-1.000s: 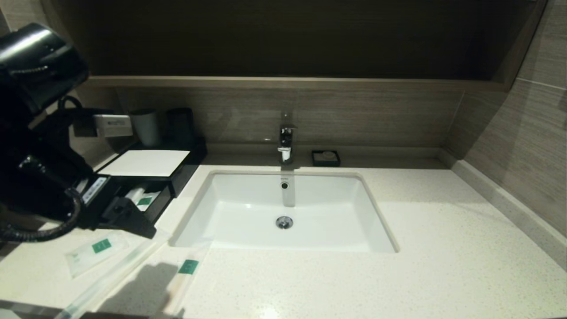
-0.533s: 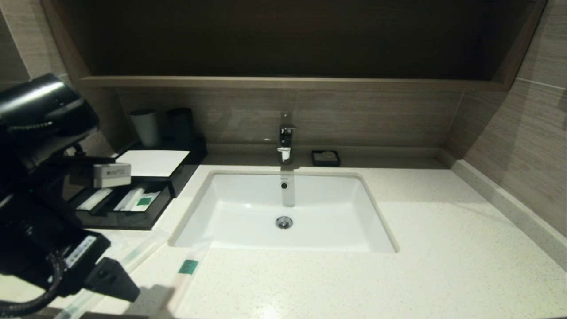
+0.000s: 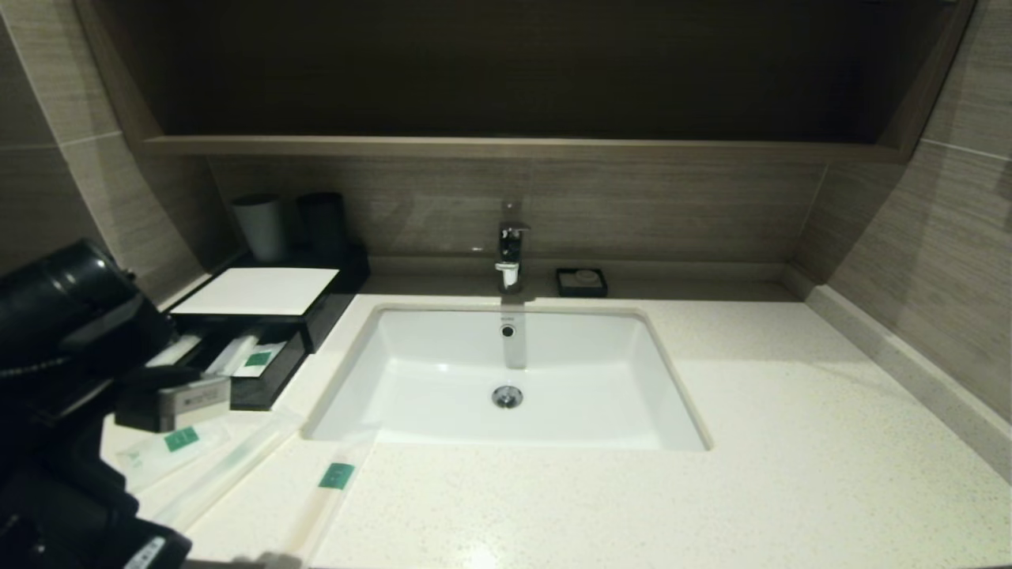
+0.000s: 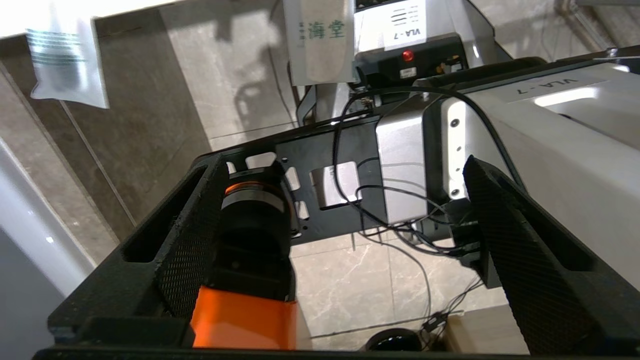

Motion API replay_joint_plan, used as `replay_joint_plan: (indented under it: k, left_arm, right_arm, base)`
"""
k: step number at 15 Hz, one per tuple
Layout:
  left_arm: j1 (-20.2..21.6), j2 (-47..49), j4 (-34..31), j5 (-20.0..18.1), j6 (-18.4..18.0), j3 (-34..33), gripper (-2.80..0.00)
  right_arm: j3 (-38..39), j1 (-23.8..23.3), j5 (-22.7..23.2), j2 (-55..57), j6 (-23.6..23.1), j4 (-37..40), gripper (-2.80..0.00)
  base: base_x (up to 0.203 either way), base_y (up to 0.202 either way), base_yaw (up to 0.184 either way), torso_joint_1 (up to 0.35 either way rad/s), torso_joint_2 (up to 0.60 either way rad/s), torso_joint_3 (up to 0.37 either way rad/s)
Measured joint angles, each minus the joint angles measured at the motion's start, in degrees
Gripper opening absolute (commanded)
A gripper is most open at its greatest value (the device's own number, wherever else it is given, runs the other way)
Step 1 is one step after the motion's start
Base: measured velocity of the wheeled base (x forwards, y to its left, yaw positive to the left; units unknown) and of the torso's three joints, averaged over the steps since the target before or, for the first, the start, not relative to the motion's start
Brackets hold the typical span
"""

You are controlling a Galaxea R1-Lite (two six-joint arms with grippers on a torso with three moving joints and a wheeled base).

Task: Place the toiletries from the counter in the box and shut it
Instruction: Pick up the bathroom toiletry

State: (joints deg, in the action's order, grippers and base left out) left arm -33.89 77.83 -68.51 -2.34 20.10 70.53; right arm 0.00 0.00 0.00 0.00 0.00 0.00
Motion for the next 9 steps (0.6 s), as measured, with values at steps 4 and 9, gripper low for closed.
replay_joint_plan:
  k: [4, 9]
  left_arm:
    - [-0.89, -0.08, 0.86, 0.19, 2.05, -2.67, 0.0]
    - [-1.01, 0.85, 4.76, 1.59, 4.95, -6.53, 0.0]
  right_arm:
    - [0.0, 0.0, 0.0, 0.0, 0.02, 0.0, -2.8]
    - [0.0, 0.0, 0.0, 0.0, 0.0, 0.0, -2.8]
  base:
    - [0.0, 0.0, 0.0, 0.0, 0.0, 0.0]
    - [0.0, 0.0, 0.0, 0.0, 0.0, 0.0]
